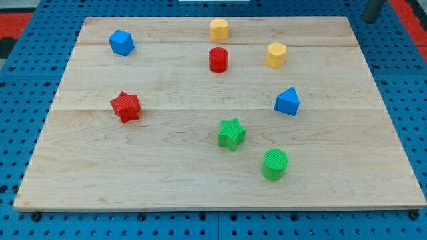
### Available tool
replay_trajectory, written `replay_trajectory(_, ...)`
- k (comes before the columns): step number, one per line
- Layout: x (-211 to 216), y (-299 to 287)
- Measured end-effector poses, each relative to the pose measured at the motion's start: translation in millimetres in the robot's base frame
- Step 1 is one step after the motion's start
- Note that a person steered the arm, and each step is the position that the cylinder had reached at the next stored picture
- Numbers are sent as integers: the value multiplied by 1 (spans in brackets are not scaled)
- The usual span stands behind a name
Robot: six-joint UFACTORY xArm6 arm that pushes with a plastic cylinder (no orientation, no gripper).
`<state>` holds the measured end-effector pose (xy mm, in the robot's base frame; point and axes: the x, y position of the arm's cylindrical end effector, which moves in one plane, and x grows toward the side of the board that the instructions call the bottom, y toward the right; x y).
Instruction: Point your arm at blue triangle
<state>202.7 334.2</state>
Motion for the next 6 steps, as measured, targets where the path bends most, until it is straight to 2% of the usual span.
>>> replay_trajectory(3,5,11)
replay_trajectory(5,109,-38)
replay_trajectory(6,176,-118)
